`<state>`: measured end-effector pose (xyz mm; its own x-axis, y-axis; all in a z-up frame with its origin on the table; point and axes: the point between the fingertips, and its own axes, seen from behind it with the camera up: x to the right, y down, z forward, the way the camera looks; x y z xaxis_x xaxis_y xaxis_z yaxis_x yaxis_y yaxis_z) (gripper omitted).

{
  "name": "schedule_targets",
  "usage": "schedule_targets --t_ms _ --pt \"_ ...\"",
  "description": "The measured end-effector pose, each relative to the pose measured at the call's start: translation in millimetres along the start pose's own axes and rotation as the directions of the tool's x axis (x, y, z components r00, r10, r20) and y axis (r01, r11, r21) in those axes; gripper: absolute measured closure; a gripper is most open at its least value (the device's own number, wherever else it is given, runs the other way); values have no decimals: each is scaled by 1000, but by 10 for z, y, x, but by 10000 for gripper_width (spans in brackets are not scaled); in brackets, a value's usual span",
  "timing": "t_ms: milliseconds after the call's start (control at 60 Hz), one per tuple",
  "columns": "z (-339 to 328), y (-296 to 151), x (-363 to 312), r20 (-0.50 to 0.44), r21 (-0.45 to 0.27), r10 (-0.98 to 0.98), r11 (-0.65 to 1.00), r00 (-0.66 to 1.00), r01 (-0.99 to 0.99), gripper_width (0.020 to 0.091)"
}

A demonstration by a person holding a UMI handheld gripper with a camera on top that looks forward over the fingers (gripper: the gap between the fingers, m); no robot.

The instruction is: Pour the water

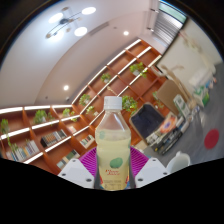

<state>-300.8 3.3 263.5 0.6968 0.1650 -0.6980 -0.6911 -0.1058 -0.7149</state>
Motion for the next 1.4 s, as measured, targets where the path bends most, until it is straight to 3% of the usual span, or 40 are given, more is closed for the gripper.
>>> schedule_targets --t_ms 167,300,533,733,833,867,1050,1200,1283,1300,1400 --pt "60 -428 414 -135 -48 -533 845 835 532 697" --pt "-14 -800 920 -257 -155 -723 685 641 711 686" --pt "-196 -1016 1986 -370 -211 -735 662 568 719 685" --pt "-274 -809 2843 -411 -303 -715 692 565 655 683" --pt "-317 -638 3129 -406 -306 -696 714 592 630 660" --pt "-302 -694 3072 -414 -257 -678 727 607 637 682" --pt "-390 -685 3070 -417 -186 -642 753 644 631 681" --pt "-421 -668 3100 -423 -210 -648 751 634 627 576" --pt "-544 -581 3234 -442 -282 -660 745 608 604 266" --pt "-580 -565 3235 -441 -291 -663 743 605 602 235" --pt "-854 -494 3115 -431 -282 -655 751 621 597 259"
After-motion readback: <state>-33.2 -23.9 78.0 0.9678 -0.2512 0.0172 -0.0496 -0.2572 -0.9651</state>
